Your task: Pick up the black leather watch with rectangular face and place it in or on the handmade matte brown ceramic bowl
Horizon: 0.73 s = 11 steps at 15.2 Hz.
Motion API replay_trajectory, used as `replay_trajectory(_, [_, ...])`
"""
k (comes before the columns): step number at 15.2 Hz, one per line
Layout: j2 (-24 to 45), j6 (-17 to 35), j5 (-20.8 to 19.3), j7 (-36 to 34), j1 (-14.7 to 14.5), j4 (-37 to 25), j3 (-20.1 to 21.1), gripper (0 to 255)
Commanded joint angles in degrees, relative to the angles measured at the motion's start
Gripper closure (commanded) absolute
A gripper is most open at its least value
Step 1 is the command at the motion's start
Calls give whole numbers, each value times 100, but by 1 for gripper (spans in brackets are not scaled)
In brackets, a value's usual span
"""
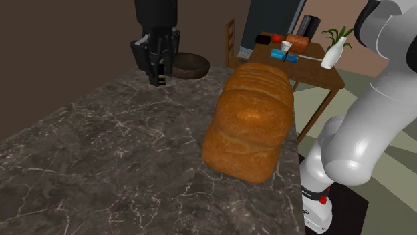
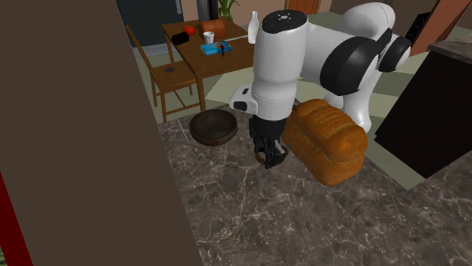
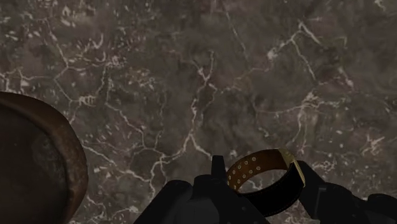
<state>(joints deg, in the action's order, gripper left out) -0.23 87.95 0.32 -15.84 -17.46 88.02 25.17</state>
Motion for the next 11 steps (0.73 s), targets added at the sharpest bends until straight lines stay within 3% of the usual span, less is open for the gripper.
replay_trajectory(1, [46, -167, -20, -22, -11, -208, 11, 255])
replay_trajectory(5, [185, -499, -80, -65, -38, -664, 35, 255])
replay_trajectory(11, [177, -489, -65, 771, 394, -648, -371, 255])
